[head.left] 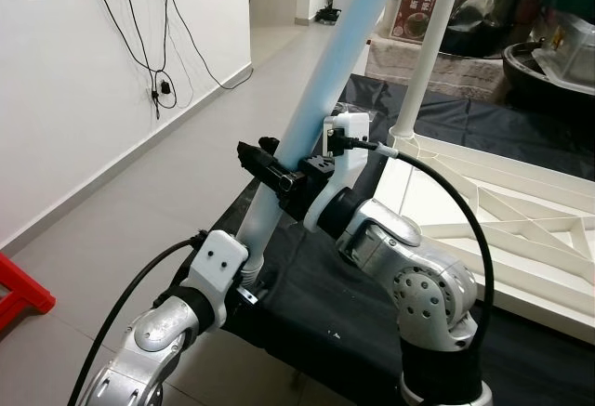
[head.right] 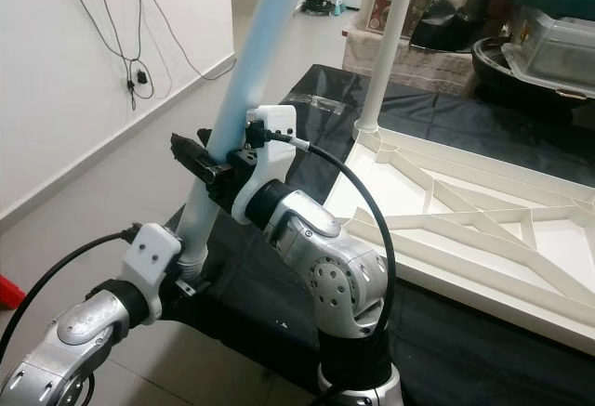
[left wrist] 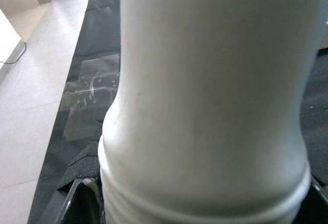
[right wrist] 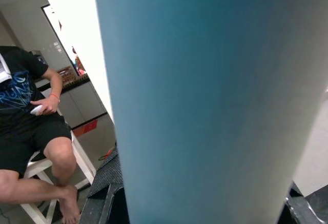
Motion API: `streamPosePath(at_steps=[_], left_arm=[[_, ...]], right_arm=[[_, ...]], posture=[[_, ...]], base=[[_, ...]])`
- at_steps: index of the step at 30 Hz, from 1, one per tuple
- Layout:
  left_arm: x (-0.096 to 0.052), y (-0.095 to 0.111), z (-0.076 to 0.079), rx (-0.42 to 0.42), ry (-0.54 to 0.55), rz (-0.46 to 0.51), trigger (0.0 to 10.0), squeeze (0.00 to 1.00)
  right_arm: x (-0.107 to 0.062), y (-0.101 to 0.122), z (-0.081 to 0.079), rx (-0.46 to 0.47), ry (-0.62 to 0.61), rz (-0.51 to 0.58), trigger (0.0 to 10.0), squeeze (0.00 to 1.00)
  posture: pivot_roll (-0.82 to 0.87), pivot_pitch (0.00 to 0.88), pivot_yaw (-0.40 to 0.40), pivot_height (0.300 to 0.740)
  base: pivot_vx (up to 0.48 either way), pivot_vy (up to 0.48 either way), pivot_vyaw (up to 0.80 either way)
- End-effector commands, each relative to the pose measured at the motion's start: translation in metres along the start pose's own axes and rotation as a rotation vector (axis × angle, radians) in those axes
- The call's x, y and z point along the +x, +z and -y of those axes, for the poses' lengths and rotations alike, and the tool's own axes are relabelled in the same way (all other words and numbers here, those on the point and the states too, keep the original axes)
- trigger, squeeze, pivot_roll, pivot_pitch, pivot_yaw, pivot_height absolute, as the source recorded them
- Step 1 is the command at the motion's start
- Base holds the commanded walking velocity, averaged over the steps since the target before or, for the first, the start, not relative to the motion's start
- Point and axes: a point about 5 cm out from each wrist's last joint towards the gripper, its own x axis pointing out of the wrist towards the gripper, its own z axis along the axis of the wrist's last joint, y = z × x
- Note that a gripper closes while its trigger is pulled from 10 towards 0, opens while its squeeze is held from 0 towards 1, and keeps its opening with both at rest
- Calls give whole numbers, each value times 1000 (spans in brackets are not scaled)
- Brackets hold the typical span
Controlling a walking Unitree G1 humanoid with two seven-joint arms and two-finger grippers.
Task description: Building children table
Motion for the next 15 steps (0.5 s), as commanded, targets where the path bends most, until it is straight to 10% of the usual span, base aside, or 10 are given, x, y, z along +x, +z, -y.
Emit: streamPosePath(at_steps=[1, 8, 9, 12, 13, 15], left_arm=[[3, -1, 4, 1, -26, 1, 0, 0], [4, 1, 5, 2, -34, 10, 0, 0], [4, 1, 5, 5, -29, 6, 10000, 0], [5, 1, 5, 10, -24, 2, 10000, 0], [5, 2, 5, -4, -16, 12, 10000, 682], [5, 4, 5, -15, -10, 20, 10000, 682]], right_arm=[[1, 5, -12, 12, 67, 34, 10000, 0], [1, 2, -10, -4, 59, 21, 10000, 0], [1, 2, -9, -10, 56, 20, 10000, 0], [1, 1, -8, -19, 53, 18, 10000, 0], [1, 1, -8, -22, 52, 18, 10000, 0], [1, 1, -8, -24, 52, 17, 10000, 0]], posture=[[106, 64, -46, 740], [108, 64, -46, 740], [108, 62, -47, 740], [108, 61, -49, 740], [107, 59, -48, 740], [107, 59, -48, 740]], base=[[0, 0, 0], [0, 0, 0], [0, 0, 0], [0, 0, 0], [0, 0, 0], [0, 0, 0]])
